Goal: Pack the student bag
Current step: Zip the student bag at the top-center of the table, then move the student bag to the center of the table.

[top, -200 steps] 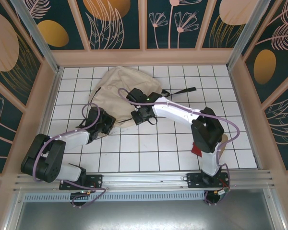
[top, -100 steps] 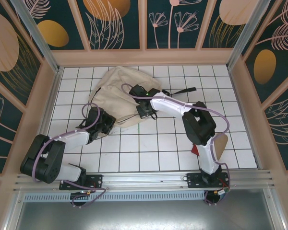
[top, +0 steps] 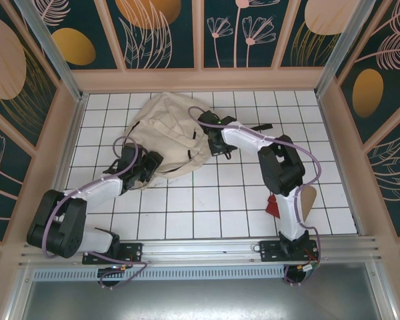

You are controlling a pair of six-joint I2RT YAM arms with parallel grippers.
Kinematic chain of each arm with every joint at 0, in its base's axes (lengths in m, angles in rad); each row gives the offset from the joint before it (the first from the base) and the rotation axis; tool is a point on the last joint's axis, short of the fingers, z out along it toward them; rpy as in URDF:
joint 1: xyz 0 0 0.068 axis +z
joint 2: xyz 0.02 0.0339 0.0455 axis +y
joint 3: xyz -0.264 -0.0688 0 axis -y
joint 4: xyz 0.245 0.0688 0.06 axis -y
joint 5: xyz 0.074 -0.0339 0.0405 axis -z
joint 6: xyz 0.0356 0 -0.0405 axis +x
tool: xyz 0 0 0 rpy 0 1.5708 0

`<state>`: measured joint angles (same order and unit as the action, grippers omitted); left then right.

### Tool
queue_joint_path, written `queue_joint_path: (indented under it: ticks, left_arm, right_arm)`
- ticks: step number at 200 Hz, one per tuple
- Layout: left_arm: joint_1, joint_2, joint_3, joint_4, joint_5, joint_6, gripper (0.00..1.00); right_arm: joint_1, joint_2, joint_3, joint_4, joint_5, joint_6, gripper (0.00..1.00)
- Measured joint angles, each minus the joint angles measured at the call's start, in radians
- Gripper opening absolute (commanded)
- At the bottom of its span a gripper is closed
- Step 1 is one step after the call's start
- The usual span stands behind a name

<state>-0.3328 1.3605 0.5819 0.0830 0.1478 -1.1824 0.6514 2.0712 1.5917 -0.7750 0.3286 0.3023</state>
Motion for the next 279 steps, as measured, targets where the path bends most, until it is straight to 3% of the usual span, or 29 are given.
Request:
queue_joint_path:
  ticks: [20, 37, 67, 102, 198, 206, 226, 239, 279]
  left_arm:
    - [0.001, -0.041, 0.052, -0.087, -0.024, 0.050, 0.74]
    - [0.001, -0.072, 0.100, -0.161, -0.055, 0.096, 0.76]
    - [0.001, -0.098, 0.190, -0.241, -0.090, 0.211, 0.82]
    - [0.001, -0.098, 0.257, -0.277, -0.098, 0.325, 0.86]
    - [0.001, 0.005, 0.337, -0.287, -0.048, 0.462, 0.89]
    - [0.001, 0.011, 0.343, -0.287, -0.043, 0.465, 0.89]
    - [0.001, 0.026, 0.351, -0.286, -0.031, 0.472, 0.89]
    - [0.001, 0.036, 0.352, -0.285, -0.019, 0.475, 0.89]
    - [-0.004, 0.103, 0.404, -0.289, 0.025, 0.494, 0.82]
  right_arm:
    - [0.011, -0.073, -0.043, 0.034, -0.108, 0.028, 0.40]
    - [0.004, -0.141, -0.083, 0.098, -0.195, 0.078, 0.52]
    - [-0.044, -0.258, -0.258, 0.300, -0.377, 0.273, 0.55]
    - [-0.084, -0.237, -0.379, 0.441, -0.486, 0.458, 0.56]
    - [-0.081, -0.110, -0.382, 0.612, -0.622, 0.546, 0.43]
    - [-0.081, -0.102, -0.382, 0.615, -0.626, 0.546, 0.38]
    - [-0.081, -0.098, -0.382, 0.621, -0.630, 0.542, 0.12]
    - [-0.082, -0.098, -0.382, 0.621, -0.626, 0.538, 0.00]
    - [-0.084, -0.168, -0.446, 0.619, -0.607, 0.488, 0.00]
